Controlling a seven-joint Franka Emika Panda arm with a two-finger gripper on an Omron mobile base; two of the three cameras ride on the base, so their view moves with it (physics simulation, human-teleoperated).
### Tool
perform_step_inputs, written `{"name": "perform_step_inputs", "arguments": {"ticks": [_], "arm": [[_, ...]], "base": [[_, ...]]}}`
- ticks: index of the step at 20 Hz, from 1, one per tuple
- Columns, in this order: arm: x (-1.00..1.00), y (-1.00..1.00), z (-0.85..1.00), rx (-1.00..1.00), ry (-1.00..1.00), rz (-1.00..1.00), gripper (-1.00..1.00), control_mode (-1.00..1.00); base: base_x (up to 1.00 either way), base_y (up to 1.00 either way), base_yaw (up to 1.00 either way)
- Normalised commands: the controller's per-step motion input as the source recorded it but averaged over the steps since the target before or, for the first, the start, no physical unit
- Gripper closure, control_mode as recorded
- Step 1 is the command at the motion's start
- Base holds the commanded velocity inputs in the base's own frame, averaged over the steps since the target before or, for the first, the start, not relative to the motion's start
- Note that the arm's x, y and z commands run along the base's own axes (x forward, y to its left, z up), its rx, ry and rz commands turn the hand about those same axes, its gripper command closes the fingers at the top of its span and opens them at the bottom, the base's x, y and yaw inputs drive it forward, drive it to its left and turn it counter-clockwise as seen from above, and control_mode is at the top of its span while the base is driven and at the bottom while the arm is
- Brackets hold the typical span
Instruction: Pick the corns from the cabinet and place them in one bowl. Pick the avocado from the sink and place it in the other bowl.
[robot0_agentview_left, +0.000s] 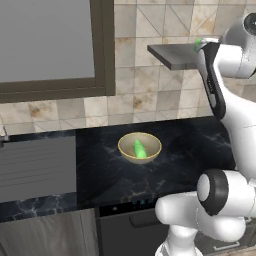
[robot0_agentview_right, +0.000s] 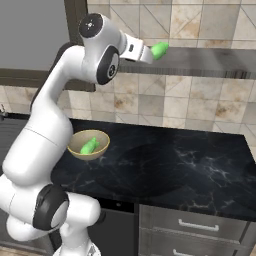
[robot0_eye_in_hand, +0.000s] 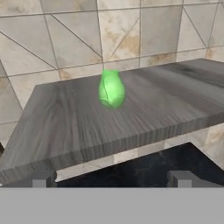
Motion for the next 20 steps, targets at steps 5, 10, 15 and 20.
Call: {"name": "perform_step_inputs", "arguments": {"ticks": [5, 10, 15, 20], "arm": [[0.64, -0.23, -0.01, 0.00, 0.06, -0.01, -1.00, -1.00], [0.57, -0.20, 0.00, 0.00, 0.07, 0.00, -1.00, -1.00], [0.49, -0.17, 0.01, 0.01, 0.03, 0.02, -1.00, -1.00], [0.43, -0.16, -0.03, 0.02, 0.01, 0.05, -1.00, -1.00]], "base": [[0.00, 0.00, 0.00], [0.00, 0.00, 0.00], [0.00, 0.00, 0.00], [0.00, 0.00, 0.00]]}}
